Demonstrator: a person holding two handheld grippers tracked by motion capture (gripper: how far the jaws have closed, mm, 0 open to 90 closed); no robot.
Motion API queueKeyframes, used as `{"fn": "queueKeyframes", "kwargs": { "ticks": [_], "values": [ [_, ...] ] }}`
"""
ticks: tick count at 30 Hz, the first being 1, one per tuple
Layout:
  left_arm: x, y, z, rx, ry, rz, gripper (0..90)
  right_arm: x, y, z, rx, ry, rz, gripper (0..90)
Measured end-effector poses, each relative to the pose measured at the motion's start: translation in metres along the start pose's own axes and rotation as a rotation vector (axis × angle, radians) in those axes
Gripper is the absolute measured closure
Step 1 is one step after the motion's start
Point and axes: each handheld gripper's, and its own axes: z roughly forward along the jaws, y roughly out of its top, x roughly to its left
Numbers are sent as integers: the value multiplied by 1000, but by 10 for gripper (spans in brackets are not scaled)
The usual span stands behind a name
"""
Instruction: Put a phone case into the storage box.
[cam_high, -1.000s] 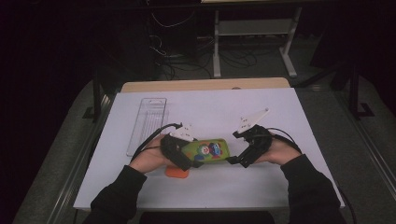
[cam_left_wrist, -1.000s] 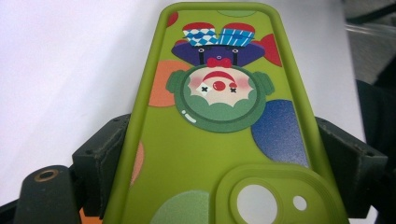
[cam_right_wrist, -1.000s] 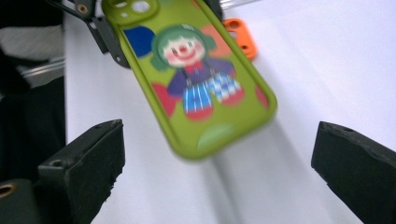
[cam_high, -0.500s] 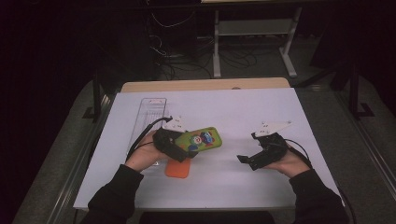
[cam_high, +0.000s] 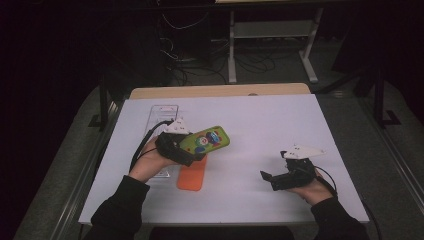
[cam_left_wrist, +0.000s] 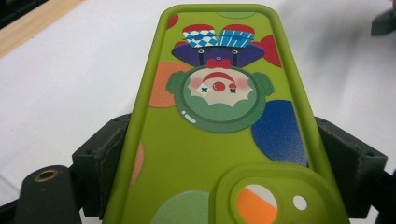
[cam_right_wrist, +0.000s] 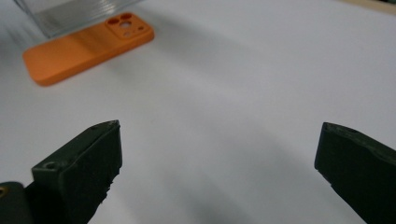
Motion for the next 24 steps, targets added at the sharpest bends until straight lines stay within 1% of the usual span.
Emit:
{"fn": "queueKeyframes", "kwargs": {
  "ticks": [1, 2, 3, 5, 8, 9, 10, 12, 13, 14, 16, 18, 19, 20, 22, 23, 24],
  "values": [
    [2, 0, -2, 0, 2, -2, 147, 1, -2, 1, 8, 2, 1, 1],
    [3, 0, -3, -9, 5, -15, 147, 2, -5, 1, 9, -4, 0, 1],
    [4, 1, -5, -10, 13, -13, 147, 1, -6, 2, 14, -4, 0, 0],
    [9, 1, -9, -19, 28, -25, 148, 1, -9, 2, 23, -7, 4, 0],
    [15, 1, -15, -27, 55, -47, 148, 0, -12, 3, 16, -6, 14, 0],
    [18, 1, -16, -24, 65, -49, 147, 0, -13, 3, 15, -6, 19, 0],
    [19, 1, -18, -27, 73, -63, 147, 0, -13, 3, 13, -7, 23, 0],
    [24, 1, -21, -18, 89, -60, 148, 0, -13, 3, 6, -6, 21, 0],
    [26, 2, -21, -24, 99, -72, 148, 0, -13, 3, 7, -9, 18, 0],
    [28, 2, -23, -10, 108, -63, 148, 0, -12, 3, 6, -10, 20, 0],
    [32, 4, -25, -10, 134, -72, 147, 0, -11, 3, 3, -10, 18, 0],
    [36, 6, -29, -9, 150, -67, 147, 1, -11, 3, 8, -6, 26, 0],
    [38, 8, -30, -16, 163, -75, 147, 0, -12, 4, 1, -12, 8, 0],
    [41, 9, -32, -18, 172, -75, 147, 1, -12, 4, 5, -12, 9, 0],
    [46, 12, -36, -19, 190, -93, 147, 1, -11, 4, 7, -13, 13, 0],
    [49, 13, -37, -17, 201, -89, 147, 1, -11, 4, 10, -14, 15, 0],
    [51, 14, -39, -23, 210, -96, 147, 0, -11, 4, 9, -16, 14, 0]
  ]
}}
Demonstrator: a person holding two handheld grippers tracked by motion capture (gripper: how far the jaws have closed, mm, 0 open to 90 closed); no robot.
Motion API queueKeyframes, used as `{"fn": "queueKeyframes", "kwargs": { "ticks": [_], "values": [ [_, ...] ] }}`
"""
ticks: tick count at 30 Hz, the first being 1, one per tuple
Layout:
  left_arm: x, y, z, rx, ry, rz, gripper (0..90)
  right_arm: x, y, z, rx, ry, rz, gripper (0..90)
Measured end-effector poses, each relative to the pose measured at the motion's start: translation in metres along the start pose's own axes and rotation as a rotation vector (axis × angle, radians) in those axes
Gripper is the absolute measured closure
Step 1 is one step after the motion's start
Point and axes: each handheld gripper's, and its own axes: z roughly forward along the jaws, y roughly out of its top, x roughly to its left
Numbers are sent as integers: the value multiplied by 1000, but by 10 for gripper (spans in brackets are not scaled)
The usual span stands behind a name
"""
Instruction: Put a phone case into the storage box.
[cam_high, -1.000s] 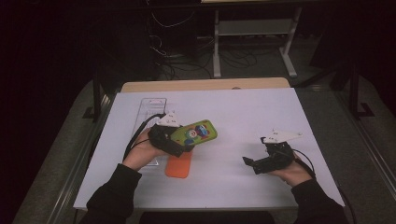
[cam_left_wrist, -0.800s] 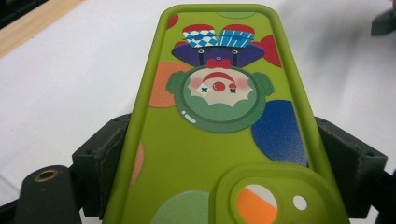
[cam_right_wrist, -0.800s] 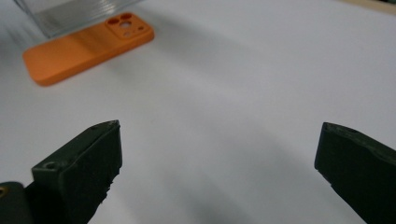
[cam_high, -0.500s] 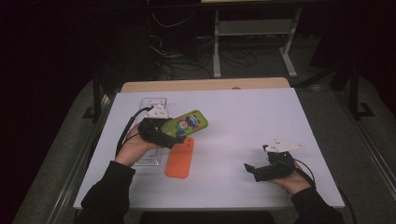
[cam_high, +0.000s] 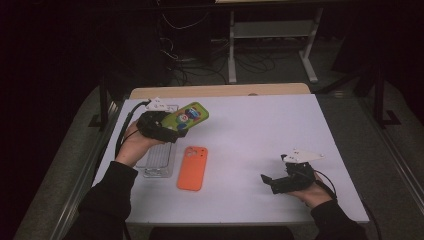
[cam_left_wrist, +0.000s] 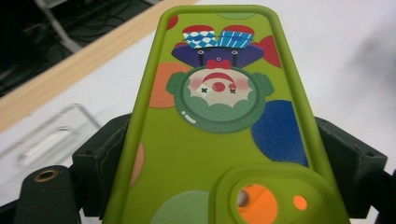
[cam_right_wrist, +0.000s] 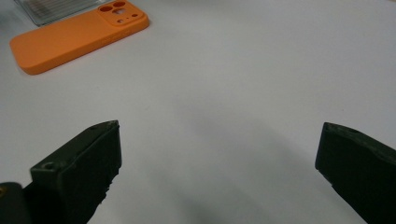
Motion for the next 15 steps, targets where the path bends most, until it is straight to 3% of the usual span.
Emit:
{"fn": "queueKeyframes", "kwargs": {
  "ticks": [8, 15],
  "values": [
    [10, 3, -5, -10, 24, -2, 147, 0, 0, 0, -2, 4, -6, 0],
    [15, -2, -9, -17, 63, -39, 147, 0, 0, 1, 1, 2, -13, 0]
  ]
}}
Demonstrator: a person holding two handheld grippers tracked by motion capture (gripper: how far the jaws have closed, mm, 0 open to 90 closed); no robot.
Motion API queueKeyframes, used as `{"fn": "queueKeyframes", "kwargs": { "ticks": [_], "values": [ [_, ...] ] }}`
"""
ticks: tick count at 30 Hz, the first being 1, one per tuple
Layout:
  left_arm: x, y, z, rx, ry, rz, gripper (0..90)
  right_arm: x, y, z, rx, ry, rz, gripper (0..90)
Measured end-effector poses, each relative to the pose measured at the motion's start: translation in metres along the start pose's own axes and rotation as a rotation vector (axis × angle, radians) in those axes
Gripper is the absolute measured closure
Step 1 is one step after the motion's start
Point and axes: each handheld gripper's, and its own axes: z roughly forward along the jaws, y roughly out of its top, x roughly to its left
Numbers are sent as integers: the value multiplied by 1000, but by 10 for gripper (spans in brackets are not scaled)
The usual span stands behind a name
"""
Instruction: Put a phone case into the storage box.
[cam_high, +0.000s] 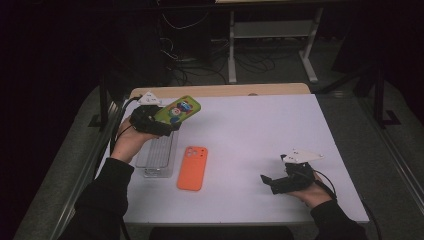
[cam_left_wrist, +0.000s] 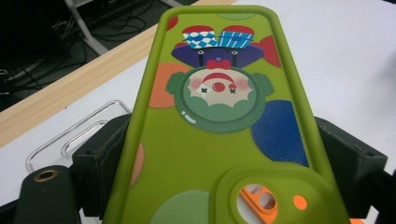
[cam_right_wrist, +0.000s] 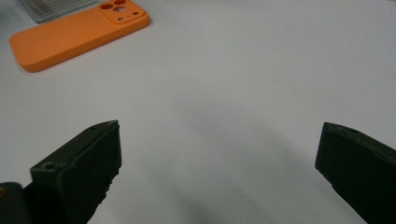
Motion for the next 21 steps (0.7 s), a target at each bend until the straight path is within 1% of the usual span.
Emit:
{"fn": "queueKeyframes", "kwargs": {
  "ticks": [1, 2, 3, 4, 6, 7, 8, 9, 13, 14, 15, 16, 17, 18, 19, 20, 21],
  "values": [
    [-2, -1, 0, -10, 7, -18, 147, 0, 0, 0, 0, -1, 2, 0],
    [-3, -2, -1, -15, 11, -22, 147, 0, 0, 0, -1, -2, 2, 0],
    [-5, -3, 0, -24, 15, -38, 147, 0, 1, 0, 1, 1, 8, 0],
    [-7, -4, -1, -25, 18, -38, 147, 0, 1, 0, 1, 0, 11, 0],
    [-12, -5, 1, -33, 10, -60, 148, 0, 3, 1, -17, -6, 14, 0],
    [-15, -5, 1, -24, 12, -53, 148, 1, 4, 1, -22, -2, 28, 0],
    [-18, -5, 3, -33, 6, -70, 148, 1, 6, 2, -35, -4, 35, 0],
    [-21, -5, 3, -22, 0, -61, 147, 1, 6, 3, -41, -3, 40, 0],
    [-35, -4, 9, -28, -20, -67, 148, 3, 10, 8, -61, 2, 82, 0],
    [-37, -3, 10, -25, -24, -60, 148, 4, 12, 10, -73, 5, 88, 0],
    [-41, -3, 12, -31, -27, -67, 147, 4, 13, 11, -82, 6, 98, 0],
    [-43, -3, 13, -24, -32, -62, 147, 5, 15, 11, -94, -2, 103, 0],
    [-46, -3, 14, -23, -35, -76, 147, 6, 16, 12, -104, -3, 107, 0],
    [-48, -4, 15, -22, -38, -62, 148, 6, 18, 13, -118, -6, 112, 0],
    [-52, -4, 17, -21, -45, -80, 147, 6, 19, 13, -128, -7, 124, 1],
    [-54, -4, 17, -17, -49, -71, 148, 5, 21, 15, -144, -7, 127, 4],
    [-56, -4, 19, -23, -52, -64, 148, 4, 22, 15, -147, -5, 132, 4]
  ]
}}
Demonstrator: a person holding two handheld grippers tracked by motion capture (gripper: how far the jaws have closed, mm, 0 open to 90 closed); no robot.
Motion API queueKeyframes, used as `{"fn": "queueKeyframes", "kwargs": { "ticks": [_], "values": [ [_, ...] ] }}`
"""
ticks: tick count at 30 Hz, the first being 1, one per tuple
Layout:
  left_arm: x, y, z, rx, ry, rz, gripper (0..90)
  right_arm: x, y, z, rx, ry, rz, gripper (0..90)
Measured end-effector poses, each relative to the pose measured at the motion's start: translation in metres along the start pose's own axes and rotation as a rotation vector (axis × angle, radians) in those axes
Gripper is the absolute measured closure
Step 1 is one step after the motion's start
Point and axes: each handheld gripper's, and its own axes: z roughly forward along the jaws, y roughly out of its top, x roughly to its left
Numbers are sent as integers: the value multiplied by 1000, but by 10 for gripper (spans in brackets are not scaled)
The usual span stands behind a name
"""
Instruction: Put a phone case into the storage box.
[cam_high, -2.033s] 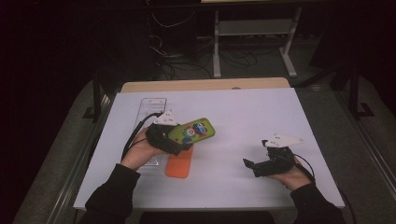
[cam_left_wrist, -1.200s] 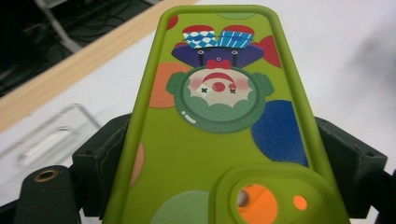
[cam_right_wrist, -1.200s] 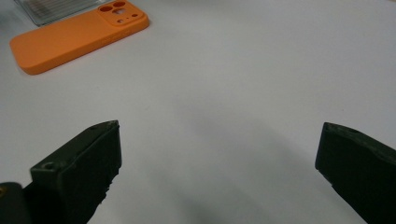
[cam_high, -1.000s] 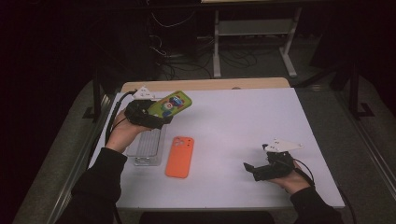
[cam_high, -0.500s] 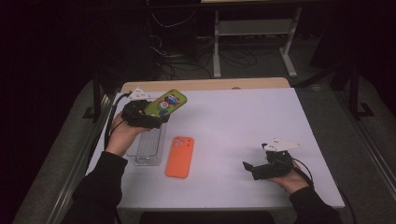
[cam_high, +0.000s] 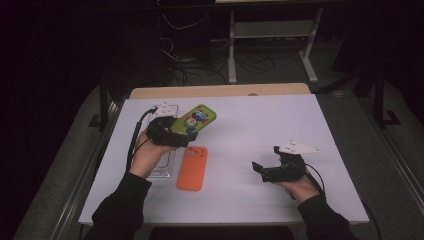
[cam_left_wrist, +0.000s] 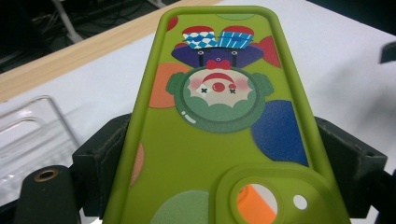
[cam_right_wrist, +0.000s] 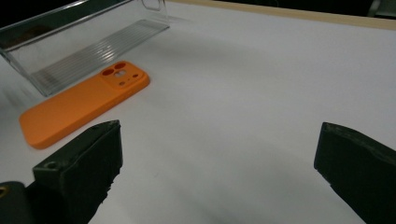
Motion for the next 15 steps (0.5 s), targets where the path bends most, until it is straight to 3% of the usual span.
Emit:
{"fn": "queueKeyframes", "kwargs": {
  "ticks": [3, 13, 15],
  "values": [
    [-7, -2, 4, 3, -10, -5, 148, 1, 3, 4, -1, -11, 6, 4],
    [-23, -7, 18, 30, -56, 3, 147, 5, 14, 22, -27, -44, -65, 4],
    [-25, -8, 20, 35, -66, 16, 148, 5, 15, 26, -24, -52, -105, 4]
  ]
}}
